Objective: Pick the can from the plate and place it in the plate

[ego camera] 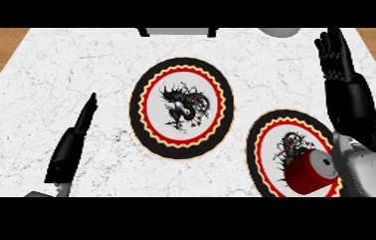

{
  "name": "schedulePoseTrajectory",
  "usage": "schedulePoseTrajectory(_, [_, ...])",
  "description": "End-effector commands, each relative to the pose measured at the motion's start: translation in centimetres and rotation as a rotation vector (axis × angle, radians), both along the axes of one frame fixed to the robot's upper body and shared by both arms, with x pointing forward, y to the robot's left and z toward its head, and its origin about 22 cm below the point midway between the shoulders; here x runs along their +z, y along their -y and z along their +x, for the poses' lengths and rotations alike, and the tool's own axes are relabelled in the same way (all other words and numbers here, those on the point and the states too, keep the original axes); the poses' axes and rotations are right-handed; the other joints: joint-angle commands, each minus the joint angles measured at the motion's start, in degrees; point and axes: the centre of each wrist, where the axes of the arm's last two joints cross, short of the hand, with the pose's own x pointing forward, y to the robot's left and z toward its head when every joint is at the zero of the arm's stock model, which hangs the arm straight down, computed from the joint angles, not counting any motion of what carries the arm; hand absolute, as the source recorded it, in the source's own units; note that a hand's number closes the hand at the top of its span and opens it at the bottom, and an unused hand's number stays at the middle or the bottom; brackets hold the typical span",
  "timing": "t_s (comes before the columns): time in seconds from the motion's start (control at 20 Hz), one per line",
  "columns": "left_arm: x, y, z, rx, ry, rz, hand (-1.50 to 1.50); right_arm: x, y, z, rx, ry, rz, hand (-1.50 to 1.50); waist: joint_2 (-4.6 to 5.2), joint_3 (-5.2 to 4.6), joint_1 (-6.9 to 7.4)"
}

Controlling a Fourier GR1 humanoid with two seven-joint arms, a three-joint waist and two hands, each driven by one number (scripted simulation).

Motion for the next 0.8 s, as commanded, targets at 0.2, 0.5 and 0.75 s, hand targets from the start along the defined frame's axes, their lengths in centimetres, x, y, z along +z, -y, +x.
schedulePoseTrajectory(0.2, [-3.9,0.4,-1.8,0.138,-0.376,-0.244,0.0,5.0,8.3,1.1,0.112,-0.209,0.102,1.5,-0.39,-0.23,-1.6])
schedulePoseTrajectory(0.5, [-3.5,1.8,-0.6,0.109,-0.452,-0.377,0.0,2.0,16.3,-1.1,-0.309,-0.318,0.013,-1.5,-0.5,-0.18,-2.08])
schedulePoseTrajectory(0.75, [-3.1,1.7,-0.7,0.089,-0.474,-0.404,0.0,0.7,18.9,-4.6,-0.174,-0.299,0.063,-1.5,-0.83,-0.23,-1.73])
